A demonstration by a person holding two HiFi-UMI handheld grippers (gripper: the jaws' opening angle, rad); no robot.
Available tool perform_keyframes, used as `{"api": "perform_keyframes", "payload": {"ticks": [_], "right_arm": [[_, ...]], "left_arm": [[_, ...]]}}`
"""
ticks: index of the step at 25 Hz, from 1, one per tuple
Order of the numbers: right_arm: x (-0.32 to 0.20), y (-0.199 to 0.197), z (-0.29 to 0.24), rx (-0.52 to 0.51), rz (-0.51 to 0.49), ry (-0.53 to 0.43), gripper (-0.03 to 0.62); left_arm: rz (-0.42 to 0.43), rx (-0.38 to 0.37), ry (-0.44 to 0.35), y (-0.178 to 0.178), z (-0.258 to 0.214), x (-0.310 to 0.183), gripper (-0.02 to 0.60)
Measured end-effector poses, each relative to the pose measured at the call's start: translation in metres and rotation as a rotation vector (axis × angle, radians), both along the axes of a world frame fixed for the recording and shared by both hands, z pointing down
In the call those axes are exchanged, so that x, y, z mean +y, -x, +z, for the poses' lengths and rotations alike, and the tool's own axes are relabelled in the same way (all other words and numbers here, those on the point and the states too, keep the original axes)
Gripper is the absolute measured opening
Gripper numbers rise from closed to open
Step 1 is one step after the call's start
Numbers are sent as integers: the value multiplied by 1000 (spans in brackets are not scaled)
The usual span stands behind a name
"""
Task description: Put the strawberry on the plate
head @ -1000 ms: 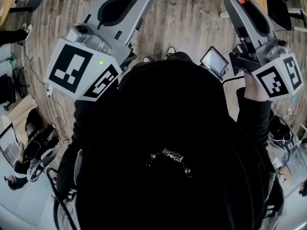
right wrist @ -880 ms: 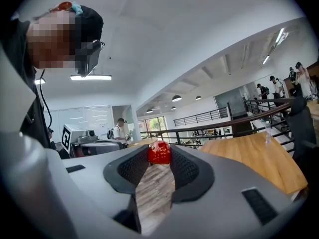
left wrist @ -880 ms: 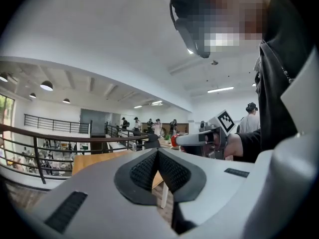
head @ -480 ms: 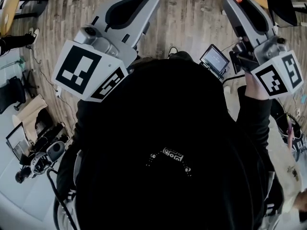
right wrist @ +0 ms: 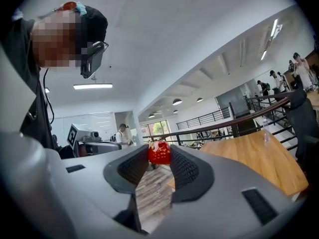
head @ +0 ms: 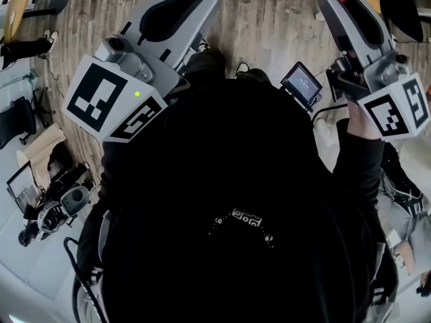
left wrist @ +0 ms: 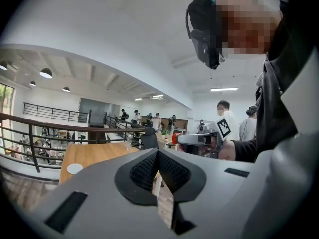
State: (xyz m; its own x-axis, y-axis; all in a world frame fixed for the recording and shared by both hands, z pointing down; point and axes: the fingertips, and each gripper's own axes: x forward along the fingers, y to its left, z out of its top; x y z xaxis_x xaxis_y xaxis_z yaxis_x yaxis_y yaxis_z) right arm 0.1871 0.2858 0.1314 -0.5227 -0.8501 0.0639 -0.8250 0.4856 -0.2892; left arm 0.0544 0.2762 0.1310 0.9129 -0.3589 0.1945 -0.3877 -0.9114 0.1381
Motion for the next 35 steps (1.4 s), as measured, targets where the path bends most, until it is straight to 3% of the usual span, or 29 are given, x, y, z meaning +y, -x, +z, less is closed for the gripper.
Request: {"api": "perform_keyframes", "payload": {"ticks": [10, 16, 25, 35], "right_arm": [[25, -42, -24, 11, 121, -44, 141], [27, -69, -7, 6, 175, -64, 141], [9, -75, -3, -35, 219, -51, 142], [-21, -72, 2, 56, 254, -5, 142]], "left_arm": [[96, 40, -25, -36, -22, 0, -2], [159, 27, -28, -68, -1, -2, -2], [193, 7, -16, -70, -3, -23, -2], [202, 16, 32, -55, 12, -60, -2]]}}
